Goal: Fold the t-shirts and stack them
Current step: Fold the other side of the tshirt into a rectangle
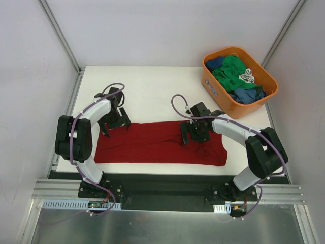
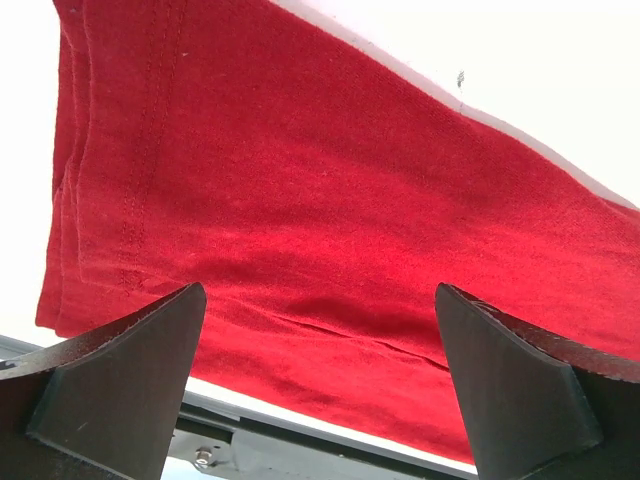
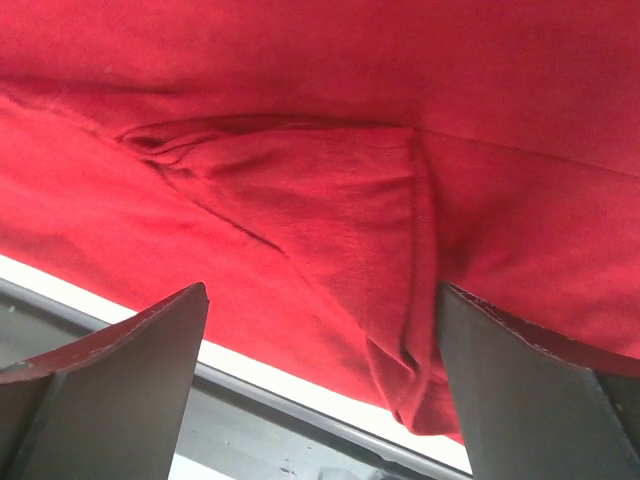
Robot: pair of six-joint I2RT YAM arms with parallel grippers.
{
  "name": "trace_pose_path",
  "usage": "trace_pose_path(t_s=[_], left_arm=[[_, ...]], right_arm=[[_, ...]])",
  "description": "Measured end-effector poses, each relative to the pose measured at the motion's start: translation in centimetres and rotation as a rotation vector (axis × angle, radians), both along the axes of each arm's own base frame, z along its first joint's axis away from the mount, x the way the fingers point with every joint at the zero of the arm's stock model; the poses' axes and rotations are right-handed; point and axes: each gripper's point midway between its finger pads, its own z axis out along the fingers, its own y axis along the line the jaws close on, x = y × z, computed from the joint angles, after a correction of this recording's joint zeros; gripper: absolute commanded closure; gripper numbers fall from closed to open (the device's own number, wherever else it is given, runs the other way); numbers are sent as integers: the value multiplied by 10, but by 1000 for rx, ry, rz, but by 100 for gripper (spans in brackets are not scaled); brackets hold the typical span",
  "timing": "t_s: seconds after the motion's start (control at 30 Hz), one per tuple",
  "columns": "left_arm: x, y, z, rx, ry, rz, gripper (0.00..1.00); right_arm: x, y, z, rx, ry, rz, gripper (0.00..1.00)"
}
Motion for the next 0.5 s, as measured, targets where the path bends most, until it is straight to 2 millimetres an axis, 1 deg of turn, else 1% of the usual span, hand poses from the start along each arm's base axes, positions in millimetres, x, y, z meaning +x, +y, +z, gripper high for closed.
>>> trace_pose_path(t_s=[0.17, 0.3, 0.4, 0.5], left_arm=[[0, 1, 0, 4, -2, -2, 1], [0, 1, -1, 8, 0, -2, 1], [0, 2, -1, 11, 1, -2, 1], [0, 2, -1, 12, 1, -2, 1]], right_arm=[[-8, 11, 0, 61, 12, 77, 3], [-25, 24, 8, 109, -2, 196, 3], [-45, 38, 15, 153, 1, 304, 3], [-77, 49, 17, 161, 23, 427, 3]])
